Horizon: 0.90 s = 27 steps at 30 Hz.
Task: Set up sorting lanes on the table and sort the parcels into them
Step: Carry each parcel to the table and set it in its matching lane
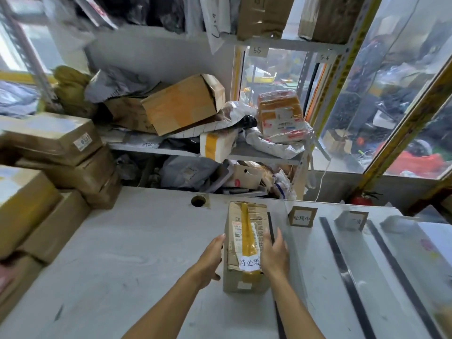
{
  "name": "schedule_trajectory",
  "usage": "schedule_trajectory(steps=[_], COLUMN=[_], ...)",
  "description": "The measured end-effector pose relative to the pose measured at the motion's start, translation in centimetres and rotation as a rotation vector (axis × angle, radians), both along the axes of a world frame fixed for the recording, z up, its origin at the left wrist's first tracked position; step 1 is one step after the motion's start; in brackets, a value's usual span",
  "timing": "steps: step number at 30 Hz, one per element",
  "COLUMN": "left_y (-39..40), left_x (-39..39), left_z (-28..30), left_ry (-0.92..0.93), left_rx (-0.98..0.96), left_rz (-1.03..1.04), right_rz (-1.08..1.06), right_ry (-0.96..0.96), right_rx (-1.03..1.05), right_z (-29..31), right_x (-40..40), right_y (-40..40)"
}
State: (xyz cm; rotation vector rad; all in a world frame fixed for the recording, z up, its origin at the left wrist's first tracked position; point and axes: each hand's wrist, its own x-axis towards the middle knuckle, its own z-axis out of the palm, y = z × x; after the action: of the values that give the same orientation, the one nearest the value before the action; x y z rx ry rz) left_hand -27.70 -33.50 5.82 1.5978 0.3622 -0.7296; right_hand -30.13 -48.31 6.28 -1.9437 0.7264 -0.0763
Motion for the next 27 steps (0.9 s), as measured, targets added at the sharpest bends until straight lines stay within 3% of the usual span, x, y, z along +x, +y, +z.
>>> schedule_trajectory(steps=[4, 7, 14, 22, 27], left_y=[4.7, 10.2, 28.7, 49.1, 59.1], left_x=[-1.1, -1.8, -5.5, -14.6, -20.1], left_z=[1.1, 2.5, 5.5, 9.3, 8.8], left_ry=[-0.115, -0.320, -0.784, -0.836, -0.696], left_rx=[0.043, 0.086, 0.642, 0.888, 0.916], left_rz=[0.052, 0.081, 0.156, 0.440, 0.625], right_rz=[0.075, 0.183, 0.536, 0.880, 1.045], right_ry=[-0.128, -0.172, -0.169, -0.309, -0.333], right_rx=[-0.178, -0.264, -0.445, -0.551, -0.556], right_z=[3.0, 4.4, 7.2, 8.9, 9.6], right_x=[-0.4, 0.0, -1.1, -4.8, -8.1], right_y=[3.6, 8.7, 28.0, 49.3, 59.8])
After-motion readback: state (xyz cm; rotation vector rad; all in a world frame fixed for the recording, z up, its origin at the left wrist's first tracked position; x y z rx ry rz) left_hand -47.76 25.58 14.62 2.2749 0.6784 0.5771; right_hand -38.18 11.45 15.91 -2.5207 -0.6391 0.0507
